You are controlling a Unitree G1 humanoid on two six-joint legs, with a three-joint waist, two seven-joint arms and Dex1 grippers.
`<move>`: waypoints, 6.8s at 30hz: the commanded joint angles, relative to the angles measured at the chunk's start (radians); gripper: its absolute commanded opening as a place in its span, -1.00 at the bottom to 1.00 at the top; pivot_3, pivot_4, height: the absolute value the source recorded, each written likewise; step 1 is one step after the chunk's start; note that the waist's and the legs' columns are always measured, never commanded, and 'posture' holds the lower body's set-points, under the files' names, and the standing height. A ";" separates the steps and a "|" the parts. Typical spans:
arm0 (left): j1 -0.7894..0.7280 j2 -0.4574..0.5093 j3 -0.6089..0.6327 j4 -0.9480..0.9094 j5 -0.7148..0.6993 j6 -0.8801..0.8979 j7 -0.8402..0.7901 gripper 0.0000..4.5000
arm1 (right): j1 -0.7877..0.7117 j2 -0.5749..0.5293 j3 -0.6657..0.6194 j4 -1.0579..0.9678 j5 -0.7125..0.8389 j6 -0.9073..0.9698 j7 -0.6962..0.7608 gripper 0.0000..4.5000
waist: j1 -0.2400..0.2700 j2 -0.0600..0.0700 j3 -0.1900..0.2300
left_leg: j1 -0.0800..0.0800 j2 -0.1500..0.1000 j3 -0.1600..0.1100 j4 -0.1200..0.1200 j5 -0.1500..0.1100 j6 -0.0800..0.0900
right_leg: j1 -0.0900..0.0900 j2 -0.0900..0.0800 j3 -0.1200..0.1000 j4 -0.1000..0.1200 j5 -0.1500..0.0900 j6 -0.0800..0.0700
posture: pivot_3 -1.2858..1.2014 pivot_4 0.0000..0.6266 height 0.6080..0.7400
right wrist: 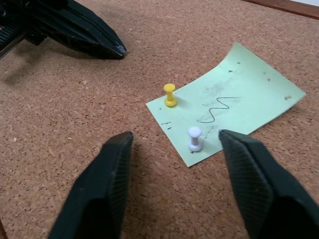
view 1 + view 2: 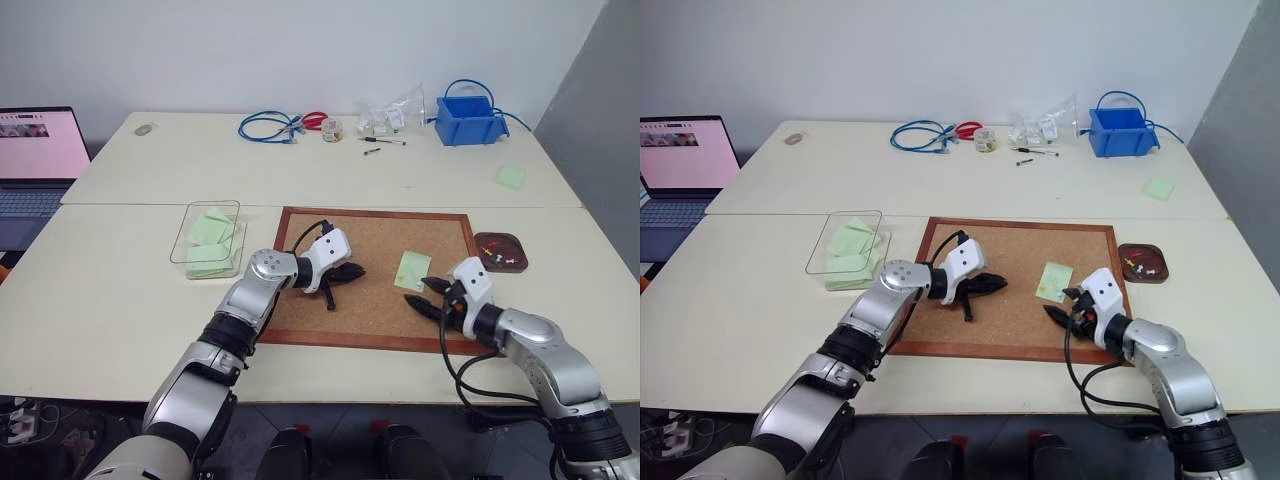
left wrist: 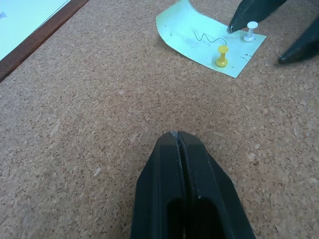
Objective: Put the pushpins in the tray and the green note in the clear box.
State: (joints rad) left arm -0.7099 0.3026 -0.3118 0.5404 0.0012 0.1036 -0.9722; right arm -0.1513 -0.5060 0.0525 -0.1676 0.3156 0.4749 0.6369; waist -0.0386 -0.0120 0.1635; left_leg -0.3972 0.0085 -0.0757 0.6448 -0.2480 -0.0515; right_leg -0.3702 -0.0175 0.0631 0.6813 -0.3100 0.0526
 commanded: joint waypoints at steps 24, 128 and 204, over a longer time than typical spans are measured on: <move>0.048 -0.001 -0.058 0.032 0.050 0.055 -0.032 -1.00 | -0.016 0.019 -0.100 -0.123 0.093 0.017 0.006 -0.99 | 0.003 0.000 0.000 | 0.000 0.000 0.000 0.000 0.000 0.000 | 0.000 0.000 0.000 0.000 0.000 0.000 | 0.03 -0.52 1.00; 0.067 -0.003 -0.058 -0.003 0.053 0.077 -0.032 -1.00 | -0.074 0.129 0.028 0.013 -0.063 -0.028 -0.098 -0.76 | 0.006 0.002 -0.002 | 0.000 -0.001 0.000 0.000 0.000 0.000 | 0.000 -0.001 0.000 0.000 0.000 0.000 | 0.03 -0.52 1.00; -0.430 -0.015 -0.093 0.535 0.402 -1.204 0.329 0.00 | -0.267 -0.003 -0.101 -0.302 0.265 0.381 -0.063 -1.00 | 0.007 -0.004 0.002 | -0.005 -0.001 -0.001 0.000 0.000 0.000 | -0.004 -0.001 -0.001 0.000 0.000 0.000 | 0.03 -0.52 1.00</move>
State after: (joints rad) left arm -1.1142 0.2911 -0.4068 1.0746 0.4081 -1.0816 -0.6676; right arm -0.4005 -0.5076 -0.0352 -0.4296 0.5640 0.8606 0.5807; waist -0.0320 -0.0157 0.1657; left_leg -0.4021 0.0070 -0.0764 0.6445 -0.2480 -0.0514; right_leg -0.3746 -0.0184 0.0622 0.6808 -0.3099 0.0525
